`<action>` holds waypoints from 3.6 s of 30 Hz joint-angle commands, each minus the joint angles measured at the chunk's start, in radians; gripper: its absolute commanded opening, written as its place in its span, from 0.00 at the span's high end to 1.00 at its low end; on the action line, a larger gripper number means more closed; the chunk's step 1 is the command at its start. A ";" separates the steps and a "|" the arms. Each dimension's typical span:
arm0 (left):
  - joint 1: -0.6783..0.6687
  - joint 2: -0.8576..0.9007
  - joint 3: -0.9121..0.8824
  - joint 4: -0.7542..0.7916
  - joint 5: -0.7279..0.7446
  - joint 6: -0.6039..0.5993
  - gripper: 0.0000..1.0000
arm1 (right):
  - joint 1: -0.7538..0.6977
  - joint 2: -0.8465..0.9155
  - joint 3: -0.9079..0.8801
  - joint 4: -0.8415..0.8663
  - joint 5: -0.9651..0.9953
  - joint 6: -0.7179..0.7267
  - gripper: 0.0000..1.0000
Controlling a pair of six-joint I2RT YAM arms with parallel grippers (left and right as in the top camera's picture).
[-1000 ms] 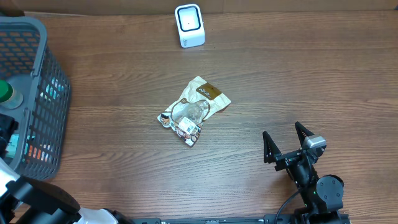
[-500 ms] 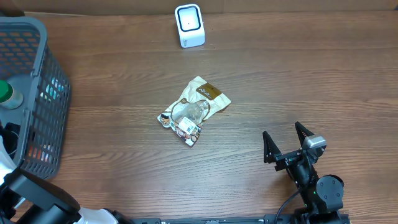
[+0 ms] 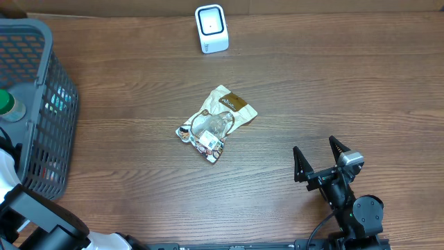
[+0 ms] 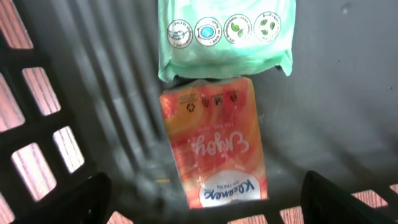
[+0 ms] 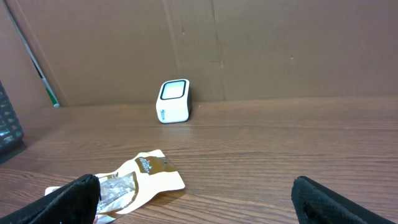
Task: Scan the item barcode
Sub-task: 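Reach the left gripper into the basket and grasp the red packet, then carry the red packet to the table centre and release it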
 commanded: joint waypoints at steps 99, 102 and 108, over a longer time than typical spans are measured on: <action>-1.110 0.267 0.360 -0.227 -0.264 0.090 0.96 | -0.002 -0.012 -0.010 0.004 -0.006 0.003 0.00; -1.110 0.335 0.360 -0.201 -0.224 0.103 0.96 | -0.002 -0.012 -0.010 0.004 -0.006 0.003 0.00; -1.137 0.416 0.360 -0.182 -0.161 0.118 0.96 | -0.002 -0.012 -0.010 0.004 -0.006 0.003 0.00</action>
